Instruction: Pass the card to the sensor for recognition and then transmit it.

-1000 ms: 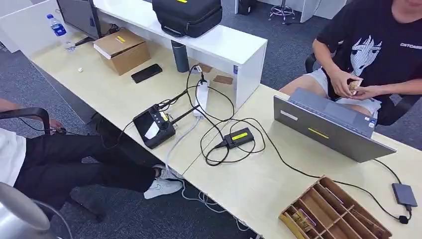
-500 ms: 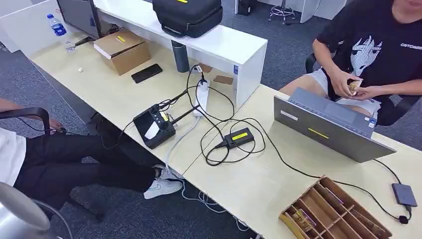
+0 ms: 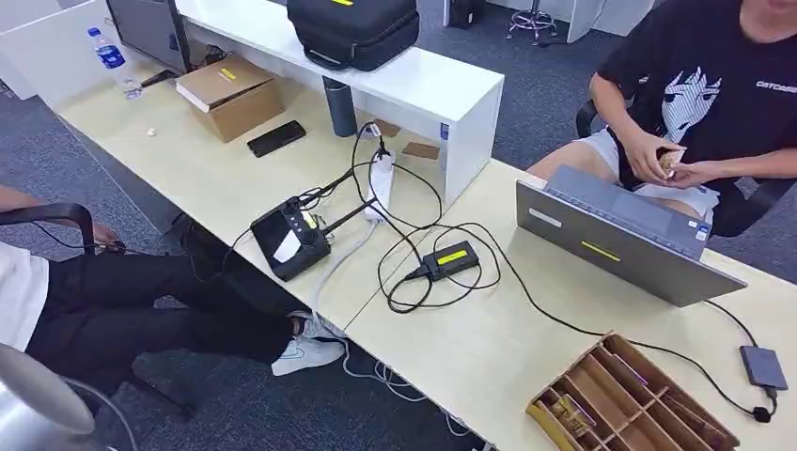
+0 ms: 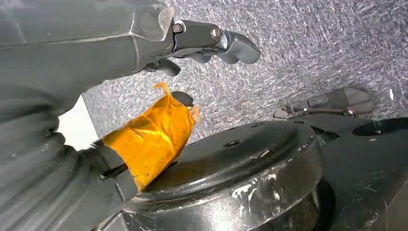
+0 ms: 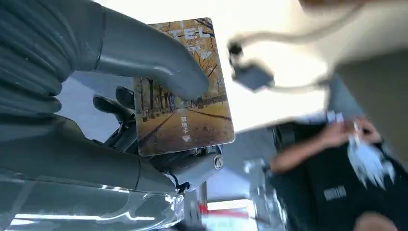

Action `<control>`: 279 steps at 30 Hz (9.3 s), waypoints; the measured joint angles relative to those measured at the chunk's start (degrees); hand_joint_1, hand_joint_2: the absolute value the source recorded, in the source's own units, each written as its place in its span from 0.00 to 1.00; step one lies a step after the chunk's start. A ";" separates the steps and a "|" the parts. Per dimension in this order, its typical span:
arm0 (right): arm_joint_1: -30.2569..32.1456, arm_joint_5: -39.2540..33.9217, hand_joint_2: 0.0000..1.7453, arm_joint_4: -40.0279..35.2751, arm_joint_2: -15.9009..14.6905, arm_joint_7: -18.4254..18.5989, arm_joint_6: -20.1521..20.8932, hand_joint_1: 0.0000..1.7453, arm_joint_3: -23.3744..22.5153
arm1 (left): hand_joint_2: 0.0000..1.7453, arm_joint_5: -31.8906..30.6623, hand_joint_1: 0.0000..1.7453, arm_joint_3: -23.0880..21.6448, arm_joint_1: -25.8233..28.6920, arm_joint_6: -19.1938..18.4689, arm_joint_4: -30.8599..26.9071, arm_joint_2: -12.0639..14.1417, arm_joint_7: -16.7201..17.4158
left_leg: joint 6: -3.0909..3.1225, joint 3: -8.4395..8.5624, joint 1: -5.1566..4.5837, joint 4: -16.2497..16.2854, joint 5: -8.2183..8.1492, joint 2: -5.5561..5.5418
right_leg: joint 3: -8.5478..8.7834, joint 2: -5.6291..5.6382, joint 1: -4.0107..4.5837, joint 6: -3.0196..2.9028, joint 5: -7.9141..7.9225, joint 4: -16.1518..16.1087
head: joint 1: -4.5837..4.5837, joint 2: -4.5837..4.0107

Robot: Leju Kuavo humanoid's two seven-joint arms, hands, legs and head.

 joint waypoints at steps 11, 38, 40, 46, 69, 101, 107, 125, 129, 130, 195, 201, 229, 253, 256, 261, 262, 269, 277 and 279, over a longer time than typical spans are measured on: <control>-17.02 5.24 1.00 4.16 11.61 1.46 0.40 1.00 4.61 | 1.00 -5.01 0.00 -1.42 -0.98 -0.81 0.00 0.04 1.31 | -0.10 0.07 0.00 -0.01 0.20 0.10 | -0.01 0.17 0.00 -0.06 0.10 0.12 | 0.02 0.00; -42.33 7.27 1.00 40.99 32.46 4.78 -4.02 0.00 11.51 | 1.00 -5.49 0.00 -14.73 -1.35 -2.23 0.00 0.83 3.74 | -0.13 0.04 -0.01 0.00 0.25 -0.06 | -0.09 0.08 -0.04 -0.05 0.10 0.17 | 0.00 0.00; -42.02 5.89 1.00 41.25 33.05 3.71 -3.56 0.00 11.56 | 1.00 -5.44 0.00 -14.75 -1.35 -2.23 0.00 0.85 3.72 | -0.13 0.03 -0.01 0.00 0.25 -0.10 | -0.10 0.07 -0.03 -0.06 0.10 0.17 | 0.00 0.00; -38.11 0.82 1.00 37.07 33.75 1.31 -1.61 0.00 11.42 | 1.00 -4.46 0.00 -14.62 -1.25 -2.23 0.00 0.92 3.37 | -0.13 0.03 0.00 0.00 0.25 -0.10 | -0.11 0.07 -0.02 -0.06 0.09 0.18 | 0.02 0.00; -5.26 -31.76 1.00 9.62 29.20 -7.56 8.00 0.00 7.84 | 1.00 0.87 0.00 -9.99 -0.47 -0.57 0.00 0.81 0.61 | -0.10 -0.06 -0.01 -0.01 0.15 -0.07 | -0.16 0.02 -0.02 -0.02 0.03 0.07 | 0.02 0.00; -1.31 27.64 1.00 15.85 32.11 7.72 -23.41 0.00 14.29 | 1.00 -0.92 0.00 -8.66 -0.85 0.04 0.00 0.26 2.95 | -0.12 -0.08 0.00 -0.03 0.17 -0.06 | -0.14 0.02 -0.01 -0.02 0.03 0.09 | 0.00 0.00; -4.32 27.69 1.00 19.98 34.29 8.94 -21.72 0.00 16.08 | 1.00 -1.84 0.00 -8.66 -1.09 -0.17 0.00 0.22 3.24 | -0.12 -0.07 0.00 -0.03 0.18 -0.07 | -0.14 0.02 -0.01 -0.03 0.03 0.10 | 0.00 0.00; -9.16 26.64 1.00 28.33 37.09 9.53 -21.72 0.21 17.76 | 1.00 -2.98 0.00 -8.66 -1.33 -0.50 0.00 0.20 3.54 | -0.12 -0.07 0.00 -0.03 0.18 -0.08 | -0.14 0.02 -0.01 -0.03 0.03 0.10 | 0.00 0.00; -9.29 26.94 1.00 29.23 37.09 10.54 -21.57 0.77 17.89 | 1.00 -3.04 0.00 -8.66 -1.35 -0.46 0.00 0.20 3.67 | -0.12 -0.07 0.00 -0.03 0.18 -0.08 | -0.15 0.02 -0.01 -0.03 0.03 0.10 | 0.00 0.00; -9.32 27.01 1.00 29.36 37.09 10.97 -21.31 0.82 17.92 | 1.00 -3.11 0.00 -8.66 -1.38 -0.44 0.00 0.20 3.76 | -0.12 -0.07 0.00 -0.03 0.18 -0.08 | -0.15 0.02 -0.01 -0.03 0.03 0.10 | 0.00 0.00; -37.80 22.55 1.00 27.60 34.01 13.35 -13.02 1.00 9.00 | 1.00 -5.47 0.00 -13.44 -1.66 -1.90 0.00 0.63 3.56 | -0.12 -0.09 -0.01 0.00 0.25 -0.11 | -0.17 0.02 -0.03 -0.02 0.09 0.13 | 0.00 0.00; -43.97 22.35 1.00 37.19 34.32 14.38 -12.61 0.98 7.25 | 1.00 -5.49 0.00 -15.80 -1.77 -2.34 0.00 0.70 4.20 | -0.12 -0.09 -0.01 0.01 0.25 -0.14 | -0.17 0.00 -0.04 -0.02 0.09 0.13 | 0.00 0.00; -37.04 -5.63 1.00 34.88 37.75 3.60 0.26 0.00 5.59 | 1.00 -2.82 0.00 -16.61 -1.40 -2.60 0.00 1.09 2.84 | -0.12 -0.08 0.00 0.00 0.24 -0.15 | -0.20 0.01 -0.03 -0.03 0.06 0.10 | 0.00 0.00; -9.65 -17.60 1.00 4.17 31.50 -6.93 -6.69 0.00 3.44 | 1.00 1.62 0.00 -12.24 -0.49 -0.52 0.00 0.79 0.94 | -0.14 -0.09 0.00 -0.01 0.03 -0.14 | -0.20 -0.03 -0.02 -0.07 -0.11 0.07 | 0.00 0.00; -2.73 -18.80 1.00 -1.21 30.50 -9.00 -8.21 0.00 1.42 | 1.00 2.60 0.00 -11.17 -0.20 0.09 0.00 0.57 0.63 | -0.10 -0.09 -0.01 -0.01 -0.02 -0.15 | -0.17 -0.03 -0.02 -0.03 -0.15 0.06 | 0.00 0.00; 5.40 -19.24 1.00 -7.23 29.29 -10.82 -9.90 0.00 -1.93 | 1.00 3.52 0.00 -9.86 0.09 0.79 0.00 0.35 0.33 | -0.09 -0.08 -0.01 -0.01 -0.03 -0.11 | -0.18 -0.02 -0.01 -0.03 -0.15 0.06 | 0.00 0.00; 6.55 -19.77 1.00 -8.13 29.20 -10.95 -10.21 0.00 -2.70 | 1.00 3.65 0.00 -9.79 0.14 0.94 0.00 0.31 0.26 | -0.09 -0.09 -0.01 -0.01 -0.03 -0.11 | -0.18 -0.02 -0.02 -0.03 -0.15 0.06 | 0.00 0.00; 12.26 -25.71 1.00 -13.28 29.14 -12.94 -11.84 0.00 -9.99 | 1.00 4.37 0.00 -8.70 0.31 1.94 0.09 0.13 -0.26 | -0.09 -0.08 -0.01 -0.01 -0.03 -0.10 | -0.16 -0.03 -0.01 -0.03 -0.15 0.07 | 0.00 0.00; 15.13 -29.69 1.00 -15.91 30.36 -13.86 -15.63 0.00 -18.46 | 1.00 4.41 0.00 -8.22 0.32 2.91 0.31 -0.02 -0.50 | -0.09 -0.08 -0.01 -0.01 -0.03 -0.11 | -0.15 -0.02 -0.02 -0.03 -0.15 0.07 | 0.00 0.00; 15.44 -30.06 1.00 -16.17 30.65 -13.92 -15.80 0.00 -19.88 | 1.00 4.35 0.00 -8.02 0.32 2.95 0.33 -0.02 -0.57 | -0.09 -0.07 -0.01 -0.01 -0.03 -0.09 | -0.15 -0.02 -0.01 -0.03 -0.15 0.07 | 0.00 0.00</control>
